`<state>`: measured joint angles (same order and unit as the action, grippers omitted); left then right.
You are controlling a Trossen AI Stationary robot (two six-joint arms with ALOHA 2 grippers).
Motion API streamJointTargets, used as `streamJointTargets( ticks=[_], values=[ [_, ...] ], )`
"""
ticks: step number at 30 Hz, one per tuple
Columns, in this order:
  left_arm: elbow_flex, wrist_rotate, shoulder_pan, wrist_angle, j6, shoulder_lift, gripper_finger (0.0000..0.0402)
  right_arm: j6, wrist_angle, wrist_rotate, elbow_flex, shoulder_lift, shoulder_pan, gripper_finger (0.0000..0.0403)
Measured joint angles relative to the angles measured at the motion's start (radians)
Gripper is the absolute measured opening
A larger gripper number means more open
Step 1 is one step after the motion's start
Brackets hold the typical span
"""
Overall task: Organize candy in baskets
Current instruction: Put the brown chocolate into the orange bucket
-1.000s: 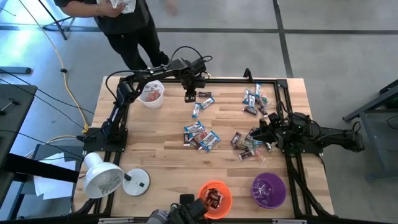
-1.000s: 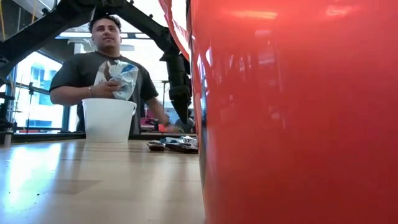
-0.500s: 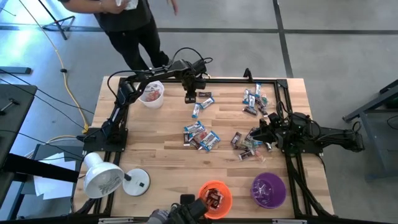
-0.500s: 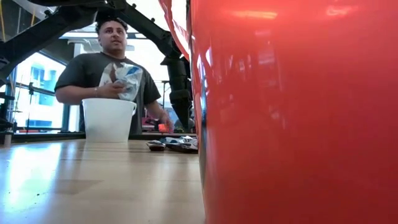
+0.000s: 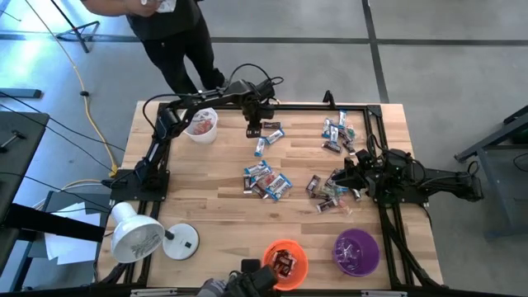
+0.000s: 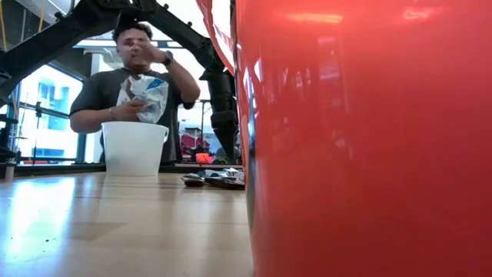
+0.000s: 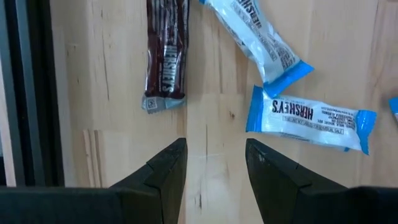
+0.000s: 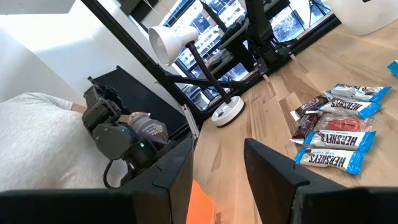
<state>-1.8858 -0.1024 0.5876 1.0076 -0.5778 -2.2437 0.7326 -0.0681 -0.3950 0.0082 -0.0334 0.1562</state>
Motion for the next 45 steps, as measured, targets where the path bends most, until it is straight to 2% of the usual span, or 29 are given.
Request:
streamJointTargets(
  ticks=[37, 45],
  values=[
    [-0.001, 0.01, -0.026, -0.038, -0.003, 0.0, 0.0152, 0.0, 0.0, 0.0, 0.0, 0.0, 0.0, 0.0138],
    [-0.057, 0.027, -0.027, -0.025, -0.016, 0.001, 0.0152, 0.0, 0.0, 0.0, 0.0, 0.0, 0.0, 0.0138]
  ],
)
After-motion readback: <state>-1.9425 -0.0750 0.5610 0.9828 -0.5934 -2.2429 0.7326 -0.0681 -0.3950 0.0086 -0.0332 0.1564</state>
